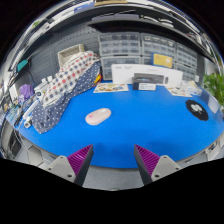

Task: Arrange mouse

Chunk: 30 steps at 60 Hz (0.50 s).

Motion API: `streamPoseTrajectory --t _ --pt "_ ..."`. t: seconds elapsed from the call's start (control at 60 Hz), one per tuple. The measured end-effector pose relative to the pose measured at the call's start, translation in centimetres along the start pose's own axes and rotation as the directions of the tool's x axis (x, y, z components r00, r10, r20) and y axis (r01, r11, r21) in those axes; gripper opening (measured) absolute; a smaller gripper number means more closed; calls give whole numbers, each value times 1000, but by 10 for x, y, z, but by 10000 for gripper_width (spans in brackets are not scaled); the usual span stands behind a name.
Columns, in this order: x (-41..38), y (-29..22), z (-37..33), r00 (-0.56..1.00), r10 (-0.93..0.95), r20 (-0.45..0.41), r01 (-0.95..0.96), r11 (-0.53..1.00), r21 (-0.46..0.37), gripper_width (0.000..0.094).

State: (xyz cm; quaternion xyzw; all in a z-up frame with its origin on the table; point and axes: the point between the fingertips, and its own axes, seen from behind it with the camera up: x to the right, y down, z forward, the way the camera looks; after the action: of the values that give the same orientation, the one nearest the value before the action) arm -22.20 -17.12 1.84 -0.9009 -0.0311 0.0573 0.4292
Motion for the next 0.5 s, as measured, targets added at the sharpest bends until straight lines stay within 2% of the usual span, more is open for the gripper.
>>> streamPoseTrajectory --t 0.183,0.5 --pt "-53 -28 64 1000 11 20 -11 1000 -3 818" --pt "-76 -69 140 999 22 -33 -24 998 -62 814"
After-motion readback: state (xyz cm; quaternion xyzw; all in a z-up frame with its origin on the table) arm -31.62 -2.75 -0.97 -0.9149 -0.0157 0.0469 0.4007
